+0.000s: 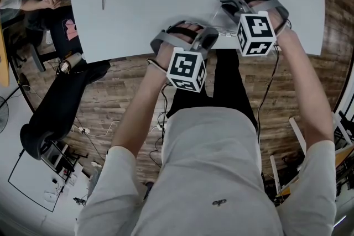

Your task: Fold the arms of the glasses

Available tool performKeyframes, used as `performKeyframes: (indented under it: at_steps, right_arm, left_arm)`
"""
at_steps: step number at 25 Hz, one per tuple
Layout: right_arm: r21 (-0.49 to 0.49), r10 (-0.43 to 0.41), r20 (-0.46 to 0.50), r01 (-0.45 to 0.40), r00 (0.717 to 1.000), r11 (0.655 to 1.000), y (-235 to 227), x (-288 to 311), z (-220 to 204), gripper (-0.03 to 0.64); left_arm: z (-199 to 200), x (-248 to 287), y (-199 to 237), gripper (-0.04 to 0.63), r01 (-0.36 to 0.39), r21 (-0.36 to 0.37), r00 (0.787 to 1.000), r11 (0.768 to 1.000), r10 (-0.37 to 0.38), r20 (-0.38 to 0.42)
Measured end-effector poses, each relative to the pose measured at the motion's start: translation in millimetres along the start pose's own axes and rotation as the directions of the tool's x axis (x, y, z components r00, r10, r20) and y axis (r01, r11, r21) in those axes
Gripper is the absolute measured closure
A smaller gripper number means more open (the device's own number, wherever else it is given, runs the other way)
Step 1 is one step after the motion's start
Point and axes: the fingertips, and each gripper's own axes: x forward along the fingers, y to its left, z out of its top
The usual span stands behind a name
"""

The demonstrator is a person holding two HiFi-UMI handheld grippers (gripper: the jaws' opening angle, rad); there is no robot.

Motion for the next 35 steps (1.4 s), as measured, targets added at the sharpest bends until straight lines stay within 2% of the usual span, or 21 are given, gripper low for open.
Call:
performKeyframes:
  at_steps: [20, 35]
  right_arm:
    - [-0.018, 0.114, -0.071, -0.116, 0.991, 0.993, 53.3, -23.0, -32.6, 0.565]
    - [-0.067, 0.185, -0.110, -0.193, 0.977, 0.979, 83.8, -29.8, -43.7, 0.568]
  left_arm:
    - [-4.0, 1.6, 3.6, 0.574, -0.046, 0.004, 0.998, 0.999, 0.046, -0.041]
    - [-4.5, 2.6, 4.8, 0.574, -0.039, 0.025, 0.997, 0.999, 0.041, -0.063]
